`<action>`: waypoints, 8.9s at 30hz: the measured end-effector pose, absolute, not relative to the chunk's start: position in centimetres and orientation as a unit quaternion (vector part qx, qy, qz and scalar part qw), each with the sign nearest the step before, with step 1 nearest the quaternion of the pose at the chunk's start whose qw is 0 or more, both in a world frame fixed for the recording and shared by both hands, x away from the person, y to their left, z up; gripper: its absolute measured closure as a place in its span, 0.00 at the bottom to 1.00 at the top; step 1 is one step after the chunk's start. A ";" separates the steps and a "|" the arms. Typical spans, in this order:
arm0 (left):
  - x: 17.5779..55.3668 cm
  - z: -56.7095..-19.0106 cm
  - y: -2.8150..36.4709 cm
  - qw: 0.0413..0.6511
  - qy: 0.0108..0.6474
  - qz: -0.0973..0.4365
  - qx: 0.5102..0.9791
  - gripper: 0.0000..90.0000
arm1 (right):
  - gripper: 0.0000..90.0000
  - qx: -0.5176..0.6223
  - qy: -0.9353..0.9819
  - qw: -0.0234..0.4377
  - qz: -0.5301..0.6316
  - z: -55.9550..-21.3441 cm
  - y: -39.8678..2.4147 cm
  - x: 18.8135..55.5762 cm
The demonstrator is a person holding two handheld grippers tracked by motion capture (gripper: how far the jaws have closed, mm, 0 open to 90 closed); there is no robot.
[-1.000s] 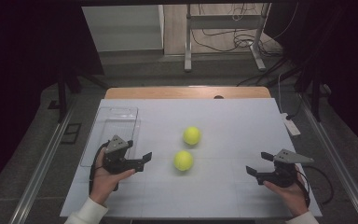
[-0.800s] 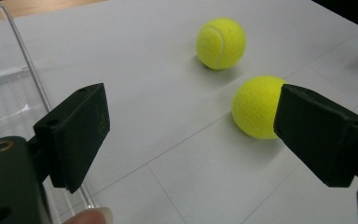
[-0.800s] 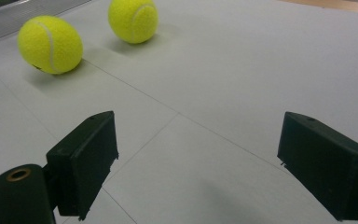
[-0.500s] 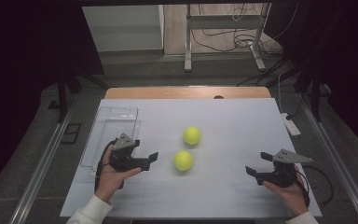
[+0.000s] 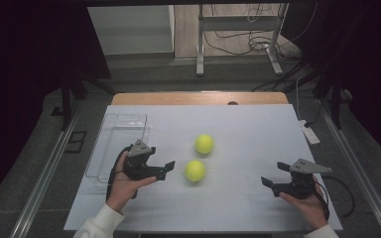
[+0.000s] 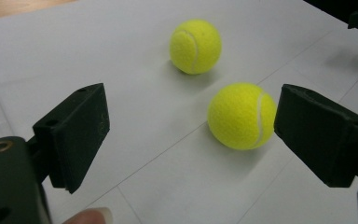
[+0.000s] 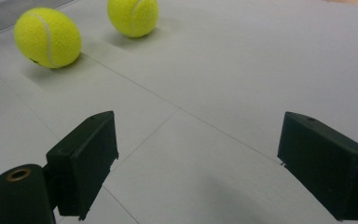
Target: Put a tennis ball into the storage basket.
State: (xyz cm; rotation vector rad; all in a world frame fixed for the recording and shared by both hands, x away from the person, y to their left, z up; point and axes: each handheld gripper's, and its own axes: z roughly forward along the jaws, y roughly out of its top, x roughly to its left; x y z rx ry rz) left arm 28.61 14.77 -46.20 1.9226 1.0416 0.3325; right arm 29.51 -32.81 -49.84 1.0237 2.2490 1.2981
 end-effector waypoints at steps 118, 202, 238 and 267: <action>32.9 -50.9 4.9 0.301 0.352 0.057 0.884 0.29 | 0.14 0.361 0.800 0.173 0.446 -50.1 -32.8 29.6; 30.8 -42.7 13.0 0.478 0.394 0.169 0.767 0.29 | 0.14 0.363 0.800 0.179 0.443 -50.2 -32.9 29.7; 30.7 -41.4 16.0 0.492 0.419 0.195 0.738 0.29 | 0.14 0.367 0.798 0.181 0.443 -50.2 -33.0 29.6; 31.3 -41.7 18.8 0.478 0.456 0.212 0.720 0.29 | 0.14 0.367 0.797 0.182 0.444 -50.1 -33.1 29.6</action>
